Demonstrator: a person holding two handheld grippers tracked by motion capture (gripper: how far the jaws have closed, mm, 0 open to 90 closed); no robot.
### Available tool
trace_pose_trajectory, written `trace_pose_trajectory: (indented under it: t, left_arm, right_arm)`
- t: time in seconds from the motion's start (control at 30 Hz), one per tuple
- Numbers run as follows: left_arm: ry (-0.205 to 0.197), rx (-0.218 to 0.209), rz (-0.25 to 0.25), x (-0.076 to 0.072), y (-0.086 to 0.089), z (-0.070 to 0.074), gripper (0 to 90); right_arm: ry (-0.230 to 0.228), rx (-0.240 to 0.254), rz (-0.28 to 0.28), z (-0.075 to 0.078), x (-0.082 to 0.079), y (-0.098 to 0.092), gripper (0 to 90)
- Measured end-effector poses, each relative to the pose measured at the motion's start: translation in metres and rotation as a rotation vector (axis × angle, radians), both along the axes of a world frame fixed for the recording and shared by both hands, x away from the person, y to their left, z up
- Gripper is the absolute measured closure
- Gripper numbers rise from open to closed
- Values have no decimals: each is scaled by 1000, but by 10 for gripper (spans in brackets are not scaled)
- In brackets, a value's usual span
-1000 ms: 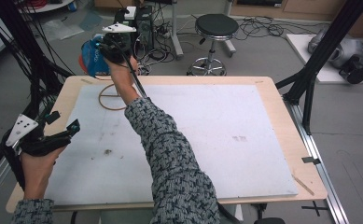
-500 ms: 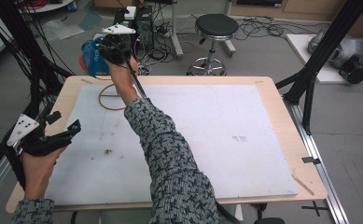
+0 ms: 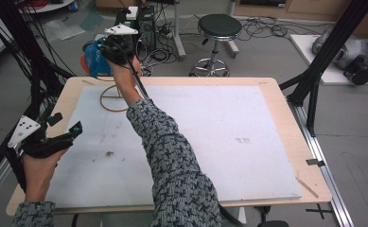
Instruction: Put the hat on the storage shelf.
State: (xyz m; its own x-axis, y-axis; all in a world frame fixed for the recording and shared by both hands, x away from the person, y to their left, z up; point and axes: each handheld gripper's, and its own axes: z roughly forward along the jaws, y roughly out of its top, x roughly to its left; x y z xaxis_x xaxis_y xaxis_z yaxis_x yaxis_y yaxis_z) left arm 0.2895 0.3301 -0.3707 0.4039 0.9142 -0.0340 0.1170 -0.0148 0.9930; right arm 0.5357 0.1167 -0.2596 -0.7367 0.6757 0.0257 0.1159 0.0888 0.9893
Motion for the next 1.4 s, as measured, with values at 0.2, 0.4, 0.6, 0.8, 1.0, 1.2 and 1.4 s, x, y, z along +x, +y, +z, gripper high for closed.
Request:
trace_pose_trajectory:
  t: [0.2,0.4,0.6,0.8,1.0,1.2,1.4]
  left_arm:
    - [-2,-3,0,0,0,0,190]
    - [-3,-5,1,0,0,0,190]
    - [-2,-3,0,0,0,0,190]
    - [-3,-3,2,0,0,0,190]
    - [-3,-3,2,0,0,1,190]
    - [-3,1,-1,1,-1,1,190]
    - [-1,5,-5,2,-4,0,190]
  right_arm:
    - [0,0,-12,0,0,-1,722]
    - [-2,10,-25,2,0,-4,667]
    - [-17,15,-55,9,2,-18,630]
    - [-31,22,-80,16,3,-36,605]
    - [-37,30,-115,21,4,-59,572]
    - [-37,49,-158,27,3,-87,550]
    - [-30,63,-185,36,2,-117,503]
